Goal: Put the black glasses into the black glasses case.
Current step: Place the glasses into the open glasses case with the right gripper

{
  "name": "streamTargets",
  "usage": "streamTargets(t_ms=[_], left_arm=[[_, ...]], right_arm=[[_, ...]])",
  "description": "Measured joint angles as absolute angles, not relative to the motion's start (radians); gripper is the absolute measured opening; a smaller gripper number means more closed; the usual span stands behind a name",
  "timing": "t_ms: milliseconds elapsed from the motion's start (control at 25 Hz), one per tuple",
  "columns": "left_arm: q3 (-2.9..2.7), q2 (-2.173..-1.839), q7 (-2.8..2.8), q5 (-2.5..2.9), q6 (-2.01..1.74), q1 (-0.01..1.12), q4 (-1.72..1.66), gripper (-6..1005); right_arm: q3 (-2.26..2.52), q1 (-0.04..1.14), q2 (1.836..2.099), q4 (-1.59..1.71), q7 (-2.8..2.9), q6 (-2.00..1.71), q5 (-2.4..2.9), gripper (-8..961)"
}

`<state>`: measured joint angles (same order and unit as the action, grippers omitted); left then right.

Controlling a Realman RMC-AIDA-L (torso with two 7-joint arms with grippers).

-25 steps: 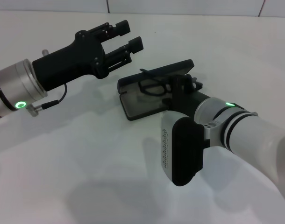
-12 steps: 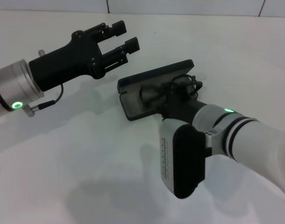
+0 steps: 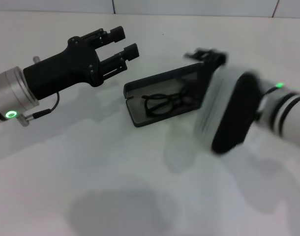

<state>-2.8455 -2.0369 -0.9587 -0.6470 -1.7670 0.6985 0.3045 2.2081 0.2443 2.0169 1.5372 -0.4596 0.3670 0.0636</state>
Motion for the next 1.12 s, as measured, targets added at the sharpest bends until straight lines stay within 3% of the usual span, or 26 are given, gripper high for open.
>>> streamTargets(t_ms=[360, 1120], left_arm=[[-2.845, -2.034, -0.959, -0.646, -1.765, 0.705, 0.305, 598], [-2.846, -2.038, -0.960, -0.647, -1.761, 0.710, 0.305, 598]], right_arm=[[2.084, 0.269, 2.024, 1.542, -0.339, 0.555, 0.118, 469], [2.149, 0.525, 2.028, 1.294, -0.158, 0.721, 0.149, 468]])
